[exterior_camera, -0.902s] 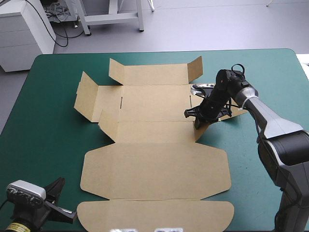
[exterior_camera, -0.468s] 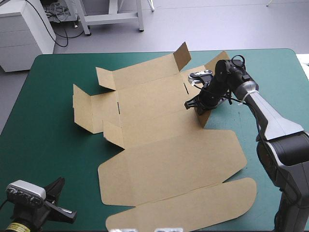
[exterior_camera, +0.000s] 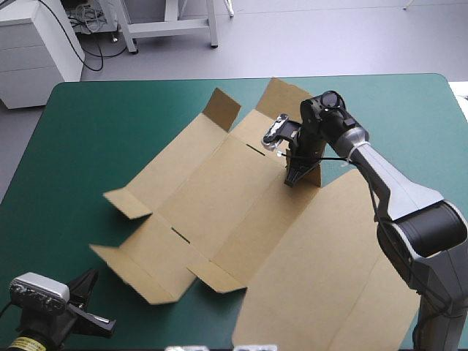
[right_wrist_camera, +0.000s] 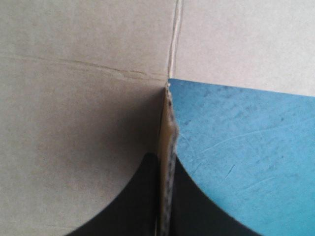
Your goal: Fold the box
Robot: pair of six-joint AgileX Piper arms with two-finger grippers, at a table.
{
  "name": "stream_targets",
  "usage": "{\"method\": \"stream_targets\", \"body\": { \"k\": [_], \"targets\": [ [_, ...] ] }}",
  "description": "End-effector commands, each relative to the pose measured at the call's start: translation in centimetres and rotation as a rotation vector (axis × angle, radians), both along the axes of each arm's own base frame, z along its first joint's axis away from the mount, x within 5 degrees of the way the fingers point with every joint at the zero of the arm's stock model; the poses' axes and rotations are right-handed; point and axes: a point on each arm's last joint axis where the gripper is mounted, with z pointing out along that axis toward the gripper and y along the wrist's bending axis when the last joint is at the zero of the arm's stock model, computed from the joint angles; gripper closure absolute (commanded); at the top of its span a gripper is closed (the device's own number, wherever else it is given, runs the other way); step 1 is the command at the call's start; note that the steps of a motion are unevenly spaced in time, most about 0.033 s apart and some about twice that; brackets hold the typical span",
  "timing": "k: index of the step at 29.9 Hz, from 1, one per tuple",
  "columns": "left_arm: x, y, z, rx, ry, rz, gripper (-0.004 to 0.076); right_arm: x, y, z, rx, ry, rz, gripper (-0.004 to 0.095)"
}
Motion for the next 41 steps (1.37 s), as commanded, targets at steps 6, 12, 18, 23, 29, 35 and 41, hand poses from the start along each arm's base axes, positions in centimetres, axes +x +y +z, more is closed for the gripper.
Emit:
{"method": "stream_targets", "body": {
  "k": [6,12,18,23,29,35,41],
  "targets": [
    [0.1,-0.1,1.6,-0.041,-0.084,0.007,0.0732,-1.0,2.5,3.2,-0.077,-0.133,0.303,0.0926],
    [0.1,-0.1,1.6,-0.041,-0.084,0.007,0.0732,0.2,6.5,3.3,-0.065,-0.217,0.404,0.0926],
    [0.1,-0.1,1.6,-0.041,-0.084,0.007,0.0732,1.3,10.0,2.4,-0.049,-0.228,0.459,0.0926],
    [0.1,-0.1,1.6,-0.041,-0.084,0.007,0.0732,1.3,11.3,0.6,-0.085,-0.204,0.538,0.0926],
    [0.1,-0.1,1.6,-0.043,-0.084,0.007,0.0732,1.8,11.3,0.2,-0.094,-0.227,0.526,0.0921],
    [0.1,-0.1,1.6,-0.043,-0.084,0.007,0.0732,2.0,11.4,0.3,-0.080,-0.251,0.488,0.0703],
    [0.1,-0.1,1.6,-0.043,-0.084,0.007,0.0732,2.4,11.4,2.1,-0.058,-0.330,0.443,0.0413]
  ]
}}
